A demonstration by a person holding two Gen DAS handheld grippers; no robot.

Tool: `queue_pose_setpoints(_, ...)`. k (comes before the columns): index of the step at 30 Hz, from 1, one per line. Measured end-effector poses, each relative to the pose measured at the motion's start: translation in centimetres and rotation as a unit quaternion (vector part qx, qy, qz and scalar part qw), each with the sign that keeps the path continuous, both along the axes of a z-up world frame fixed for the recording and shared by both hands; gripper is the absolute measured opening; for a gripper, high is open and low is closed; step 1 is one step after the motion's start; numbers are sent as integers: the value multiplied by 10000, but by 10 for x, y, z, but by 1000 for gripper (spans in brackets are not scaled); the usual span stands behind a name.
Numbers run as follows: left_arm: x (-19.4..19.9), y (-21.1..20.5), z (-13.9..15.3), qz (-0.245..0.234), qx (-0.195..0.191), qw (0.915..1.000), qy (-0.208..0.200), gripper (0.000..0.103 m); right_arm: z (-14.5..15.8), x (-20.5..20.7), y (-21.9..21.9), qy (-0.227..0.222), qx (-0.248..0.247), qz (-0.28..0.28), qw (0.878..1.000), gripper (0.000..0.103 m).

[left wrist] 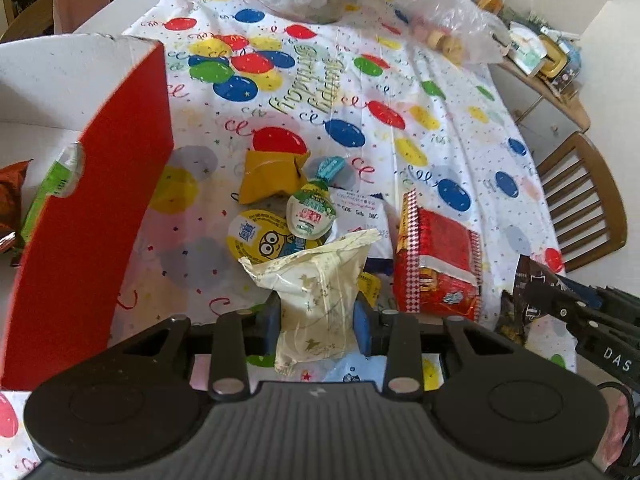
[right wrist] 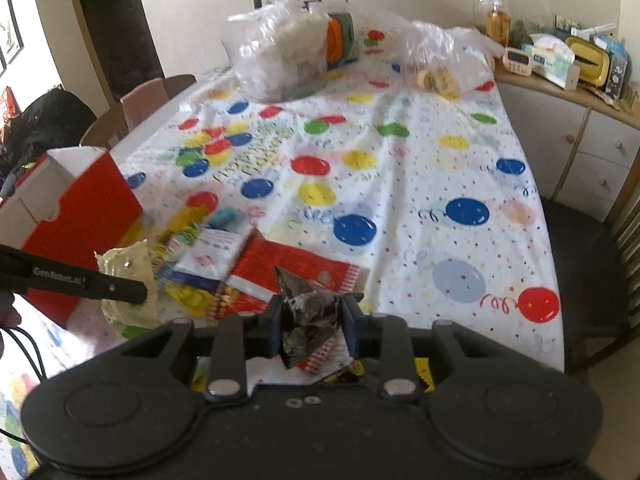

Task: Organize snacks
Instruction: 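Carry both packets into the cardboard box and open both tools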

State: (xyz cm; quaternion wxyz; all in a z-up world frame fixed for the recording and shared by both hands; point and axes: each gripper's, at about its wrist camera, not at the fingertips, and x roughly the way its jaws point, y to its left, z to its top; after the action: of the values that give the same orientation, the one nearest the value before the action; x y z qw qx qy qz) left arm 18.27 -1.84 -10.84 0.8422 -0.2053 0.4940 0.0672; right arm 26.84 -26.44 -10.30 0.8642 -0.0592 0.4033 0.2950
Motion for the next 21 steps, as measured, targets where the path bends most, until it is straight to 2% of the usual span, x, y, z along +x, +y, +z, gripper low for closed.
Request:
queue_pose_setpoints(10, -30, 28, 38, -60, -176, 9998, -85, 35, 39, -42, 29, -105, 193, 144, 9997, 29)
queue_pose_setpoints(21, -73, 93, 76, -37, -282, 9993, -243, 35, 73, -84, 101, -228, 381, 514, 9977, 29)
